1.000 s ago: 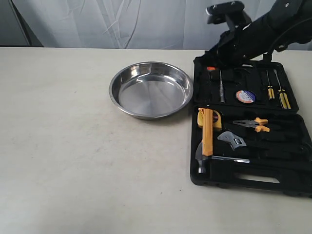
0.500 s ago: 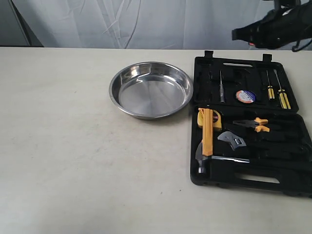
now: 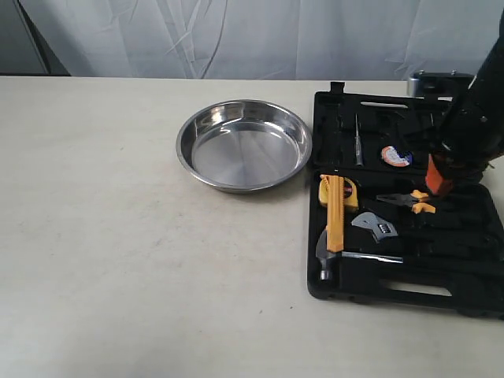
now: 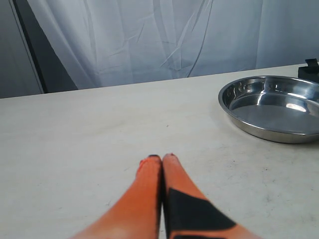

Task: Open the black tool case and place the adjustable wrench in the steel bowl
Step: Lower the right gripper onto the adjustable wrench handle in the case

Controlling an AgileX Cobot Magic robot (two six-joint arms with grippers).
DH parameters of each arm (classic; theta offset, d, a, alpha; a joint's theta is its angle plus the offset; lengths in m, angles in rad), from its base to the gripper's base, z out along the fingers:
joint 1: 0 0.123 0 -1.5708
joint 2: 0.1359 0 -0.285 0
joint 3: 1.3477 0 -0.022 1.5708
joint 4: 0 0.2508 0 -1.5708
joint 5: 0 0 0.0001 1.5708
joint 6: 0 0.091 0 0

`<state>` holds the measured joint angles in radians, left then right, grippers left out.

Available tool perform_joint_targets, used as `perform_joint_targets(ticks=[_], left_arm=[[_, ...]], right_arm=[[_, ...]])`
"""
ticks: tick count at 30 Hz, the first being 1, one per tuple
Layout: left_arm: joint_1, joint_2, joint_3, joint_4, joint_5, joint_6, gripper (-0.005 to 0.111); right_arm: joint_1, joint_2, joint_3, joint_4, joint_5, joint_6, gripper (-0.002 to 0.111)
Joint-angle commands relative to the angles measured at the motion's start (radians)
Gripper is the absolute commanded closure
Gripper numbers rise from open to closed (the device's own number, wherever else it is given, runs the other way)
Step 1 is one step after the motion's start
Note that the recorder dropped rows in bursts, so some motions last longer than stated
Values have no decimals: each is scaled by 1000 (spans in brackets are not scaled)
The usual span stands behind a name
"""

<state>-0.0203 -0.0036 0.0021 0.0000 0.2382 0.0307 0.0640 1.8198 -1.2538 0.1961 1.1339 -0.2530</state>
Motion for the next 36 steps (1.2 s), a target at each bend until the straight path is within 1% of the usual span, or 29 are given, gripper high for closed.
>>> perform_joint_targets(ticks=[1, 5, 10, 12, 14, 15, 18, 19, 20, 23, 26, 34, 36], left_arm=[[-1, 4, -2, -5, -6, -1, 106], [-1, 4, -2, -5, -6, -1, 106], [-1, 4, -2, -5, -6, -1, 106], [-1, 4, -2, -5, -6, -1, 106], [-1, 4, -2, -5, -6, -1, 106], [-1, 4, -2, -5, -6, -1, 106], [-1, 4, -2, -5, -6, -1, 106], [-1, 4, -2, -5, -6, -1, 106], [-1, 4, -2, -5, -6, -1, 106], [-1, 4, -2, -5, -6, -1, 106], [-1, 4, -2, -5, -6, -1, 106], [-1, 4, -2, -5, -6, -1, 106], [-1, 4, -2, -5, -6, -1, 106]], right_arm=[[65, -12, 2, 99, 72, -188, 109], [110, -12, 2, 72, 49, -338, 109], [118, -12, 2, 72, 40, -684, 109], [118, -12, 2, 64, 70, -729, 108], [118, -12, 6, 59, 87, -729, 101], [118, -12, 14, 58, 86, -729, 95], [118, -12, 56, 54, 87, -729, 69], [118, -12, 76, 46, 87, -729, 62], [118, -12, 93, 36, 87, -729, 59], [118, -12, 160, -20, 87, -729, 62], [118, -12, 189, -87, 75, -729, 65], [118, -12, 191, -144, -106, -729, 65], [118, -12, 191, -167, -174, -729, 65]])
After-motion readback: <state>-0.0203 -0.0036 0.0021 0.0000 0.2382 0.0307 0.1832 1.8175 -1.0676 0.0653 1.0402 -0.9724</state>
